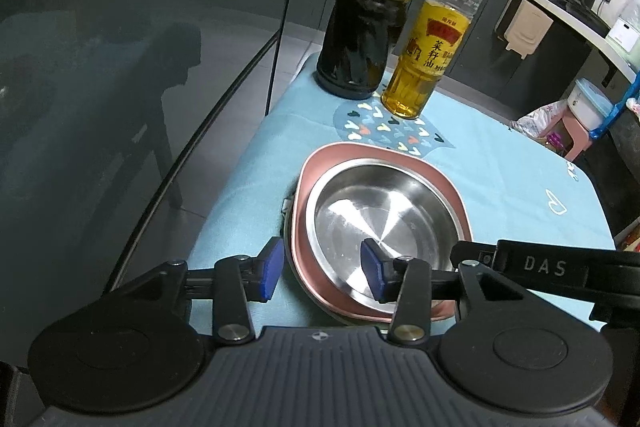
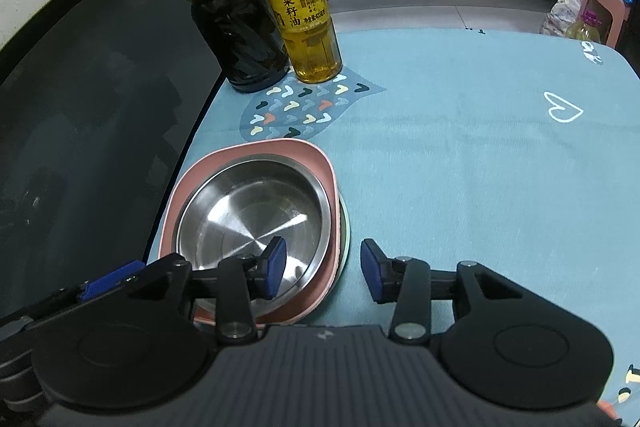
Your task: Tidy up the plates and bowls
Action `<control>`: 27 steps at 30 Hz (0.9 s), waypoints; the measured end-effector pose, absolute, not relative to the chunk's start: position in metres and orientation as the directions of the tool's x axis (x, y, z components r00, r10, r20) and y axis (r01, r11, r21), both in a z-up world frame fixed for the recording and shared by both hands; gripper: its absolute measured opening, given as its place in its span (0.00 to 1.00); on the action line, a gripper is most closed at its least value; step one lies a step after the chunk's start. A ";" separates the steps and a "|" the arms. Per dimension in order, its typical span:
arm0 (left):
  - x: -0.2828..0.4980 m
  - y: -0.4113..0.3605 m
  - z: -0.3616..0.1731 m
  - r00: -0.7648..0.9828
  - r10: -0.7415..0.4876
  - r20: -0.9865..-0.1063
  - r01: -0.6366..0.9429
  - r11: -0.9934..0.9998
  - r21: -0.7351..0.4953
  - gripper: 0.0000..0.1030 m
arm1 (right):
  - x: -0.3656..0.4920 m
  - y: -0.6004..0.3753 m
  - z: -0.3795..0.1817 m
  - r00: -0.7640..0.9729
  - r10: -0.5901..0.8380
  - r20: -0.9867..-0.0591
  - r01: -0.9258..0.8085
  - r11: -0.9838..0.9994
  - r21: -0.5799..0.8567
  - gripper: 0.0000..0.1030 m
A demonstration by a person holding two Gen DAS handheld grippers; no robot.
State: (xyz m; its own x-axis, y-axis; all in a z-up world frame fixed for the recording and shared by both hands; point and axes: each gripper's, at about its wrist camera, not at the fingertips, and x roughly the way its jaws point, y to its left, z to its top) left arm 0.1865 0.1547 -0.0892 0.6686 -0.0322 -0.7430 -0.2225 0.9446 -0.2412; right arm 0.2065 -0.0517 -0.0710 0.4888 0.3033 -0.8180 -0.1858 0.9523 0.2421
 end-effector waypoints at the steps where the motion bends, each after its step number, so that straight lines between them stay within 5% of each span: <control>1: 0.187 0.155 -0.090 0.667 -0.039 -0.744 -0.222 0.943 -0.248 0.39 | 0.207 -0.052 -0.071 0.487 0.303 -0.819 -0.185 0.952 0.243 0.41; 27: 0.207 0.165 -0.120 0.618 -0.080 -0.782 -0.245 0.926 -0.288 0.41 | 0.227 -0.049 -0.098 0.406 0.326 -0.854 -0.137 0.945 0.296 0.43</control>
State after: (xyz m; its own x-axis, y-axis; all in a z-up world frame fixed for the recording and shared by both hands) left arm 0.2072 0.1652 -0.1205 0.6179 -0.0800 -0.7822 -0.2452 0.9256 -0.2884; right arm 0.2267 -0.0491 -0.0982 0.4062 0.3261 -0.8536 -0.1369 0.9453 0.2960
